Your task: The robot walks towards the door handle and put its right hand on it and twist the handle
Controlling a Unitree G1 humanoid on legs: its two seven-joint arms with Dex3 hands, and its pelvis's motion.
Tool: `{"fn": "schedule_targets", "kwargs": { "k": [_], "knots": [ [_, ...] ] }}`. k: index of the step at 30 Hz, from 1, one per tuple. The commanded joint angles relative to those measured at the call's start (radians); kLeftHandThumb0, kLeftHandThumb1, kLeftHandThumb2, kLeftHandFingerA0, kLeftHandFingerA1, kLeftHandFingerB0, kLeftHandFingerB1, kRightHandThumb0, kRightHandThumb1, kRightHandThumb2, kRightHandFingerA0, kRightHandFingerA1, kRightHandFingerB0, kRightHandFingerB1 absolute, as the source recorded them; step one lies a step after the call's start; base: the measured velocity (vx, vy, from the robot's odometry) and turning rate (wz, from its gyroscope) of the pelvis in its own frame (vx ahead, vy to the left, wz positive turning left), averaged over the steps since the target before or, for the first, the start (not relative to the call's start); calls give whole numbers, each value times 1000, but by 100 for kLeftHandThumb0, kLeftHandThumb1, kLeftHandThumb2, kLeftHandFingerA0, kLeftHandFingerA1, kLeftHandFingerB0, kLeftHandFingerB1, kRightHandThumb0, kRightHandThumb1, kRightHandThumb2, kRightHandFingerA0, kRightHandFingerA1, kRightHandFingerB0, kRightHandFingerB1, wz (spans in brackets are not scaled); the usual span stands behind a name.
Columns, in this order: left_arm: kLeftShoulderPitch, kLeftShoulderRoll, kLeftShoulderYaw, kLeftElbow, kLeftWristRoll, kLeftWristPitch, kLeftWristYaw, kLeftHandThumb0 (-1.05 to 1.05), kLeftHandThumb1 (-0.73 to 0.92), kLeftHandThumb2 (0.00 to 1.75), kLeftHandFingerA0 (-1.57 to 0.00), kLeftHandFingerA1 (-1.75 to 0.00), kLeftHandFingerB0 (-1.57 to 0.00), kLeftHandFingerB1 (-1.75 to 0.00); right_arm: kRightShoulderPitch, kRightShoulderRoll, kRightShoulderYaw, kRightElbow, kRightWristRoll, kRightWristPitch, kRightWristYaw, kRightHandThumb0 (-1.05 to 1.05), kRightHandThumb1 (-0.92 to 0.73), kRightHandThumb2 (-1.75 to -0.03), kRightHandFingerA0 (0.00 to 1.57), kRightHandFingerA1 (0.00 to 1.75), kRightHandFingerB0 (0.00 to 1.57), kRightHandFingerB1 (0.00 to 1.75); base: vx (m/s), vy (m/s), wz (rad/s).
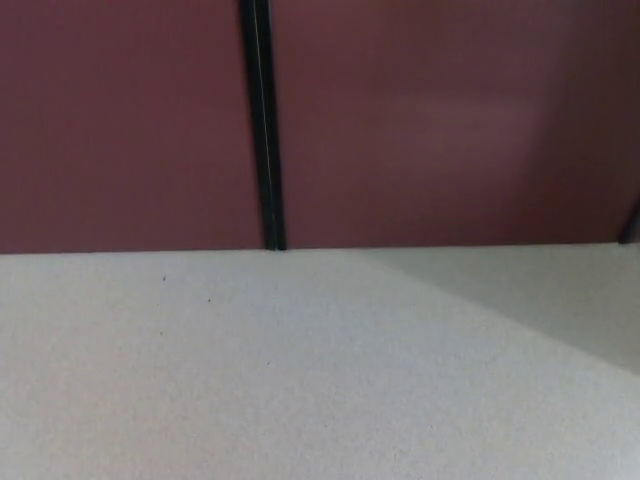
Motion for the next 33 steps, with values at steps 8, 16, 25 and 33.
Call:
{"fn": "schedule_targets", "kwargs": {
  "k": [8, 16, 25, 33],
  "knots": [
    [25, 9, -25, 9, 25, -32, -8, -1, 48, 73, -79, -84, -42, -62, 33, 4, 1, 10, -7, -34, -32, -23, -63, -58, 75, 52, 54, 42, 0, 0, 0],
    [36, 11, -29, 11, 30, -35, -8, -2, 48, 72, -79, -83, -45, -63, 42, 6, 3, 13, -9, -31, -35, -24, -63, -59, 73, 52, 50, 41, 2, 2, 0],
    [47, 12, -35, 13, 35, -36, -8, -2, 47, 72, -78, -82, -44, -63, 59, 3, 12, 12, -11, -44, -16, -24, -64, -59, 74, 52, 47, 40, 7, 22, 1],
    [48, 12, -40, 12, 44, -38, -6, -3, 48, 71, -79, -81, -46, -63, 50, 8, 11, 19, -13, -27, -14, -24, -65, -60, 77, 53, 47, 40, 249, 155, -8]
  ]
}}
